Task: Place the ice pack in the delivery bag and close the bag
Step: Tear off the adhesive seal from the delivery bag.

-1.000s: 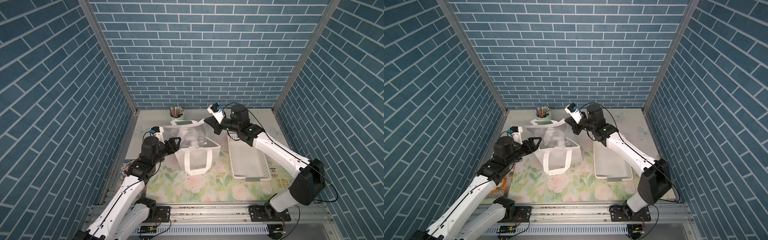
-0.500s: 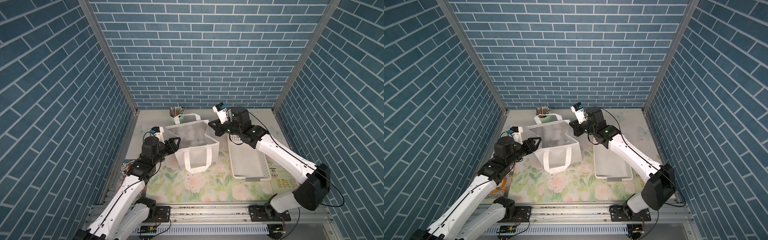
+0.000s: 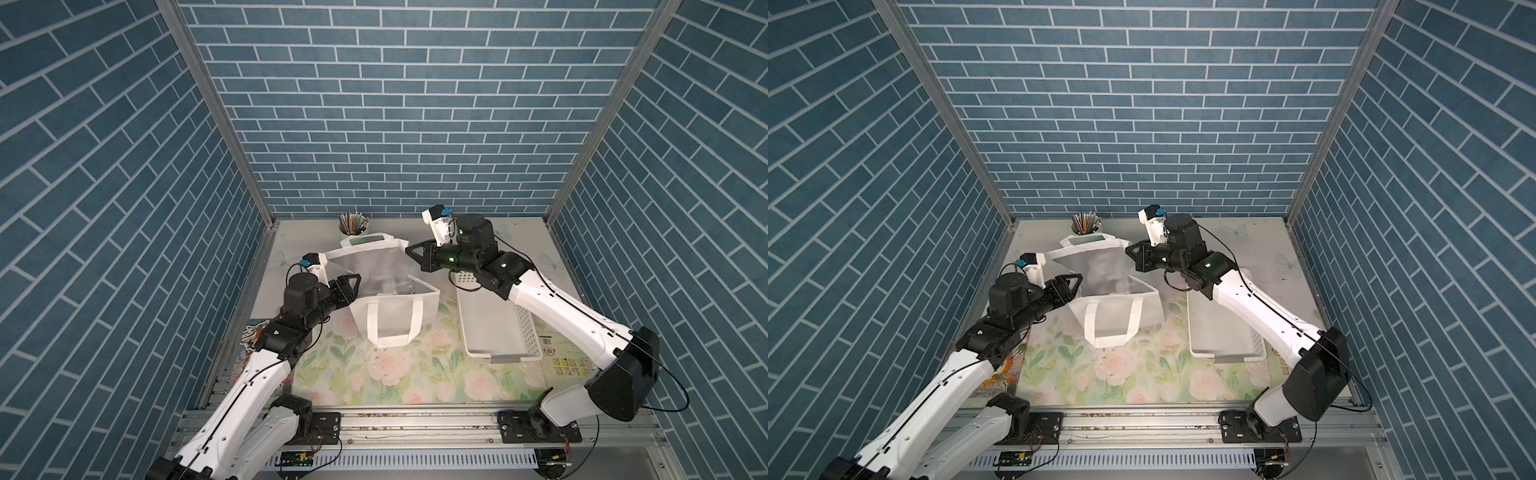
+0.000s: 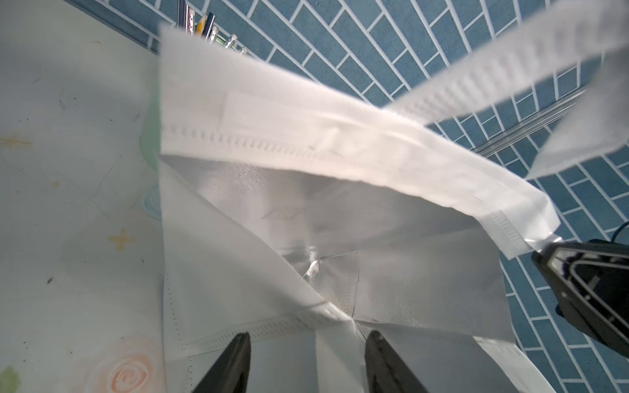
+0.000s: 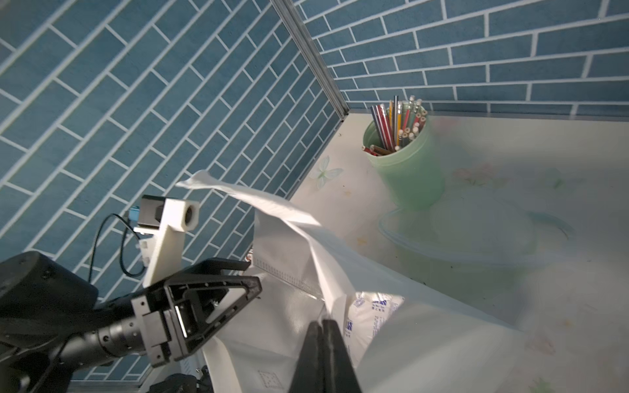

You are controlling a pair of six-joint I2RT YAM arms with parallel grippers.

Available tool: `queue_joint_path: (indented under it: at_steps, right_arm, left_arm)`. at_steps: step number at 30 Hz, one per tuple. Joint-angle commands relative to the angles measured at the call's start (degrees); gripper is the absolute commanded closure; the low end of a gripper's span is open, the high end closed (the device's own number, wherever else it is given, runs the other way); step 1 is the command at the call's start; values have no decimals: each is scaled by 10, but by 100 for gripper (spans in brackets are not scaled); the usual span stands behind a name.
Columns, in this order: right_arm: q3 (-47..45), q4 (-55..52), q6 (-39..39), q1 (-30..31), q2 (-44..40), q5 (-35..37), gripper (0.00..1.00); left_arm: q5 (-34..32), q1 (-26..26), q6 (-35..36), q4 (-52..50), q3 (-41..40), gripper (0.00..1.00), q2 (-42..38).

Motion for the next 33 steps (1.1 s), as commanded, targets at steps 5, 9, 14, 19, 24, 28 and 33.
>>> queue_joint_path:
  at_steps: [5,9,14,19,24,28,33]
  right_arm:
    - [59,80,90,7,13,-29,100]
    - [80,63,81,7,24,-11,100]
    - [77,32,59,7,39,-19,100]
    - [4,37,49,7,16,3,100]
    - [24,95,51,10,12,-18,100]
    - [82,126,38,20,26,-46,100]
    - [168,143,27,37,62,-76,100]
  left_arm:
    - [-8,4,6,-1,-2,43,-1]
    - [-9,4,6,0,-3,43,1]
    - [-12,4,7,1,3,41,-3]
    - [-20,4,14,-4,19,39,0]
    - [-23,4,11,3,18,39,9]
    - [-19,4,7,16,14,39,23]
    - [-18,4,6,23,15,38,33]
